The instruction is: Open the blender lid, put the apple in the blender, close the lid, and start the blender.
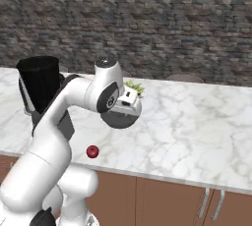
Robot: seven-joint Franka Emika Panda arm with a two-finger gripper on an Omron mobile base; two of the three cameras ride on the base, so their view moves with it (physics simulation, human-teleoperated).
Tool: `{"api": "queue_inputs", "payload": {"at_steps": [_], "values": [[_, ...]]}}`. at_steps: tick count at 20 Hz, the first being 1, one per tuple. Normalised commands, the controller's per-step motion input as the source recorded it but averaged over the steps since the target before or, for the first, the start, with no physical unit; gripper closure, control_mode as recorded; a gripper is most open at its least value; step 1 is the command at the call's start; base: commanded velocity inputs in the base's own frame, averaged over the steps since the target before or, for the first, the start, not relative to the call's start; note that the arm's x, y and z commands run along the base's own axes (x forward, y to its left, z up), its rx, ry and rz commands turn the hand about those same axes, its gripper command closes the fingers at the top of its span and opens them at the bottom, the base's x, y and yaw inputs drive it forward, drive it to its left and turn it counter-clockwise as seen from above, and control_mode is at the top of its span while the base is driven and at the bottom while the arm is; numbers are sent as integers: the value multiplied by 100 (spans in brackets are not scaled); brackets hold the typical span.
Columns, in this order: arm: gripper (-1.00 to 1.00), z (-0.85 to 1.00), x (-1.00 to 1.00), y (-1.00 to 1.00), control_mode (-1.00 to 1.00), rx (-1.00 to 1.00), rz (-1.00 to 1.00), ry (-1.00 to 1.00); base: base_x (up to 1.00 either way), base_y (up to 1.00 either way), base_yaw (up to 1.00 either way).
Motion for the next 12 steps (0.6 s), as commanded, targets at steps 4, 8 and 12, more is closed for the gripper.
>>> {"api": "queue_inputs", "payload": {"at_steps": [4,8,12], "values": [[100,-100,57,-89,-100,1,0,14,0,0,0],[100,-81,64,-51,-100,4,0,15,0,0,0],[100,-70,51,-23,-100,1,0,9,0,0,0]]}}
